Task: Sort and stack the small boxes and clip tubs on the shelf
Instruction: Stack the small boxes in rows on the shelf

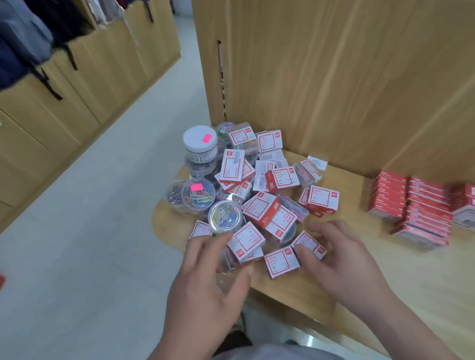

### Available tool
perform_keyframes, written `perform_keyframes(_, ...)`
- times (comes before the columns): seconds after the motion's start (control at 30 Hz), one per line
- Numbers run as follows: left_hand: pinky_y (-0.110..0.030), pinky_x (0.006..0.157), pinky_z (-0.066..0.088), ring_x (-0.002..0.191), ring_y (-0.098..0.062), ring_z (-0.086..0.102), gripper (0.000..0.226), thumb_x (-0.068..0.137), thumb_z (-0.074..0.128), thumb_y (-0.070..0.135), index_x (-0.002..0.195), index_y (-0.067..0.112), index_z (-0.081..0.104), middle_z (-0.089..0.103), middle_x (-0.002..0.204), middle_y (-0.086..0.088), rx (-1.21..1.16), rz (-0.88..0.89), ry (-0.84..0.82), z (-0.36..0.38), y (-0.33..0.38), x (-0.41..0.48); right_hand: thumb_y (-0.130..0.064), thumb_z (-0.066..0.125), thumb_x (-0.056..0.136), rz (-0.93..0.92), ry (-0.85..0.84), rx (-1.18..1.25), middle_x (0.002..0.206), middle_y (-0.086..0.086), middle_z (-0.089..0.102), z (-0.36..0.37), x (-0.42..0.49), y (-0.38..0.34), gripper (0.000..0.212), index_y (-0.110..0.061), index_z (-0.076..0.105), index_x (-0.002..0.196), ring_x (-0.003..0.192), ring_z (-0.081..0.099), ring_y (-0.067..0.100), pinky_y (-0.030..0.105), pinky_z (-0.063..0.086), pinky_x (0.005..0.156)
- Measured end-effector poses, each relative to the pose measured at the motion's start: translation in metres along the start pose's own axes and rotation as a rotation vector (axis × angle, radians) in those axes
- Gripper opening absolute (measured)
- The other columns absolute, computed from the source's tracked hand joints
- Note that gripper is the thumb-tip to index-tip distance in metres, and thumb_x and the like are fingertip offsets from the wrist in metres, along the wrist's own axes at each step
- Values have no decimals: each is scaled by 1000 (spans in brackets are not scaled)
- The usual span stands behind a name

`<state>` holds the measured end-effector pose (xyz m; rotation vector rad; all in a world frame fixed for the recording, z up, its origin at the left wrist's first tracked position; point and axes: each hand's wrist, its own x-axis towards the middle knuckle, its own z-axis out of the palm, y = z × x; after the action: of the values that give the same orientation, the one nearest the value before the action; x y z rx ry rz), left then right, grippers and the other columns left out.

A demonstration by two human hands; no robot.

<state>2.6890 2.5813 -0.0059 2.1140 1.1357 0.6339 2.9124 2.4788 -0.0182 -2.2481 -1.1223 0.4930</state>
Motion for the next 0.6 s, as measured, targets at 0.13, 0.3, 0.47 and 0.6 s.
perform_keyframes(0.13,-37,70,58,92,-1,64,54,86,71,35,135,47,52,51,123,20,-36,36,-46,9,-5,8,-47,70,86,-48,-77,-22,106,-16,60,2,2,-9,33,-37,66,118,95,64,8,39,56,80)
perform_keyframes(0.3,-32,78,59,99,-2,64,62,87,76,19,139,42,52,52,131,22,-74,52,-41,20,-17,1,-41,67,90,-116,72,-24,109,-20,62,-7,7,-24,25,-38,65,115,98,64,9,40,56,72)
perform_keyframes(0.47,-25,90,55,111,-4,64,61,88,73,10,141,35,54,53,135,20,-173,108,-14,20,-10,0,-30,63,90,-376,87,-2,132,-5,57,1,26,-61,41,-21,64,130,125,56,17,37,50,98)
perform_keyframes(0.6,-28,88,54,112,-9,63,41,86,69,19,126,29,63,56,128,17,-141,21,104,5,-32,-1,-35,65,92,-482,46,-72,152,6,45,19,30,-57,48,-17,61,136,142,42,27,49,41,112)
